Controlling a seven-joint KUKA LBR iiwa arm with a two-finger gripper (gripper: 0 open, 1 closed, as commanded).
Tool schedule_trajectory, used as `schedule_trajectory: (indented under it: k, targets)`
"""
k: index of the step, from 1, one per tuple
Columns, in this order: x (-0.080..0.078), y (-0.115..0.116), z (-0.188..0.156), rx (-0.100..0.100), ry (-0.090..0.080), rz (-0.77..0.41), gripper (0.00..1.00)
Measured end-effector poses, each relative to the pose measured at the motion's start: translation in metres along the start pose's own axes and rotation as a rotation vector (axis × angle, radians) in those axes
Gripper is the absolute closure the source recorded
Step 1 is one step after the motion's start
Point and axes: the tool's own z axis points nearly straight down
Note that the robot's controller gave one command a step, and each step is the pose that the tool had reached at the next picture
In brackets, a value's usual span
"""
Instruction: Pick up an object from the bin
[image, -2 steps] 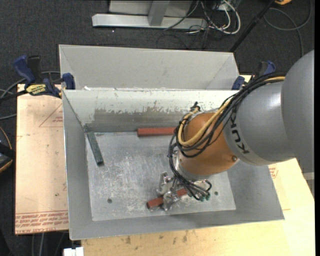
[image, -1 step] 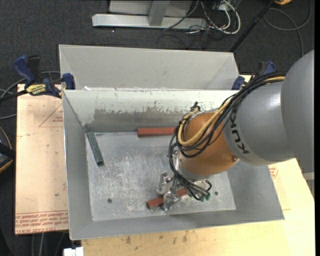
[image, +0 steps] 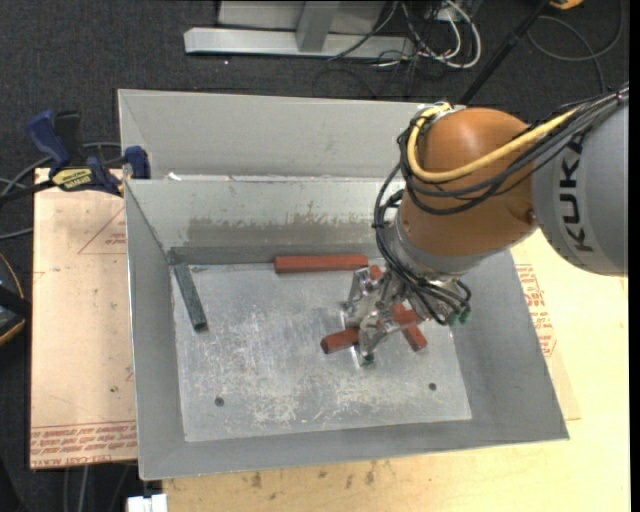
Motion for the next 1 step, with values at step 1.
schedule_trajectory:
  k: [1]
  targets:
    - [0.0008, 0.0003, 0.0014, -0.001, 0.003, 0.0, 1.0]
